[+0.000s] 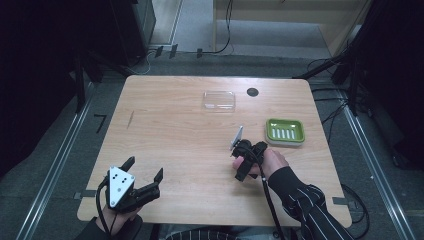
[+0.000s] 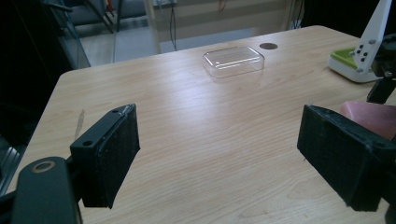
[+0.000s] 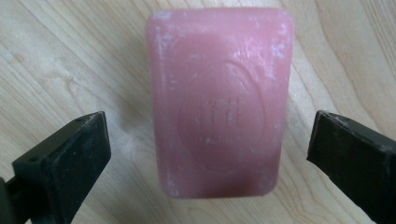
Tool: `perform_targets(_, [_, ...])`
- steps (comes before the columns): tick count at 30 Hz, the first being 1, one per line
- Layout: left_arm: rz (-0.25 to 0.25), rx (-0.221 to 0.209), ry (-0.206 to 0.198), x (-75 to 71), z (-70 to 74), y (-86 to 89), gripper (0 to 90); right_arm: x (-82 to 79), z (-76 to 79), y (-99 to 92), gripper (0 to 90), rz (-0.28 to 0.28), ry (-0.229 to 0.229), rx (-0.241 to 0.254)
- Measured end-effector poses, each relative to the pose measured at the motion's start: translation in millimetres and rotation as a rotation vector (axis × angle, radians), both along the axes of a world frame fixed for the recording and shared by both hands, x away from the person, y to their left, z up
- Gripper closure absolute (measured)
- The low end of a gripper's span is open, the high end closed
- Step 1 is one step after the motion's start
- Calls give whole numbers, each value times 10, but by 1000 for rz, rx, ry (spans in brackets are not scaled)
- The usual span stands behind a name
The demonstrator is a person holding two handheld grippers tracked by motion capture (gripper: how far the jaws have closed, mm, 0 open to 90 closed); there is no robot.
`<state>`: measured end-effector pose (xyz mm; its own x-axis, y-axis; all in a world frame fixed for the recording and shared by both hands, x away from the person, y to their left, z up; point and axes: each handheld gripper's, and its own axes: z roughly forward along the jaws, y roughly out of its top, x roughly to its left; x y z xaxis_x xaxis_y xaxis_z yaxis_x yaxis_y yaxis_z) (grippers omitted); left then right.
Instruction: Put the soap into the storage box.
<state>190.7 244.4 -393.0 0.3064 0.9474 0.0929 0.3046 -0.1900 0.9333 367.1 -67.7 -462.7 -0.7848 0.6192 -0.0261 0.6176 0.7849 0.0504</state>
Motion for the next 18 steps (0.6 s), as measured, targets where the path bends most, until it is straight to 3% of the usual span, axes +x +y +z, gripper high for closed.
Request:
perform_targets(10, [2, -1, -1, 1, -1, 2, 134, 73, -45, 63, 0, 7, 8, 0])
perform_targets(12, [3, -3, -1, 0, -1, 3, 134, 82, -43, 71, 11, 2, -8, 3])
perform_targets(15, [4, -3, -1, 0, -1, 5, 133, 82, -39, 79, 123, 4, -10, 7])
perform_targets(18, [4, -4, -1, 1, -1, 5, 134, 78, -27, 71, 173, 2, -19, 6])
